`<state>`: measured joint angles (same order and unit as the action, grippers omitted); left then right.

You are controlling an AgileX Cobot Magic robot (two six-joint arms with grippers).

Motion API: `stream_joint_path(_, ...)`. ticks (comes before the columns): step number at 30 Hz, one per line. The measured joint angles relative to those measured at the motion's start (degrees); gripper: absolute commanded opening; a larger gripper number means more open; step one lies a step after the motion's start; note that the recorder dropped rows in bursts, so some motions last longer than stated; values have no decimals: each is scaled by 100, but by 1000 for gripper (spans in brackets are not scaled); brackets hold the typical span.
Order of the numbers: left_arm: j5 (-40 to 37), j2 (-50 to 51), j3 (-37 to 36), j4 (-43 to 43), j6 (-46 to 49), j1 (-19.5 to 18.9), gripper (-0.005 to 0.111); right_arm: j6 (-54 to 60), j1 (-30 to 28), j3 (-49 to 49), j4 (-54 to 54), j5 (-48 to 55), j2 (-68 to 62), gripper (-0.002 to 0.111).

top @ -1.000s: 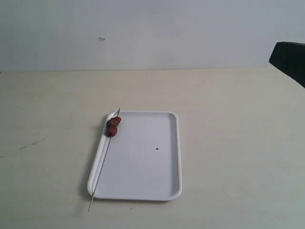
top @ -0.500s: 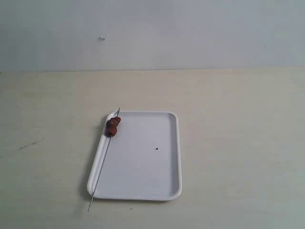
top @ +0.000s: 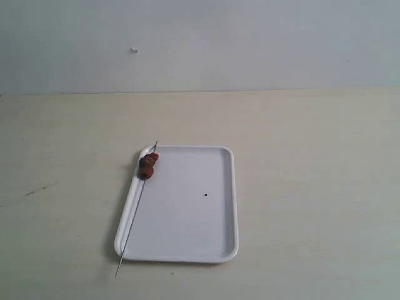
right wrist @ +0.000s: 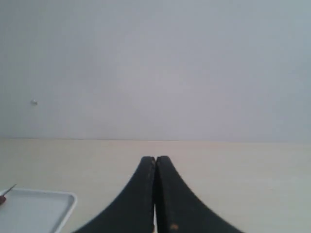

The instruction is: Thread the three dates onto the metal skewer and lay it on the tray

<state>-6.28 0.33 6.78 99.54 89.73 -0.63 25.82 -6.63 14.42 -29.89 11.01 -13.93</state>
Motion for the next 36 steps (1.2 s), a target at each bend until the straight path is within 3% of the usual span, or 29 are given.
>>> stream_joint_path(5,0,0,0,0,0,0,0,-2918,-43,-239,2847,38,540,0)
stream_joint_path(8,0,0,0,0,0,0,0,-3584,-43,-535,3500,75,870,0)
stream_joint_path(18,0,0,0,0,0,0,0,-3540,-43,-1392,3647,145,1354,0)
stream_joint_path(36,0,0,0,0,0,0,0,-3540,-43,-1419,3438,171,1354,0)
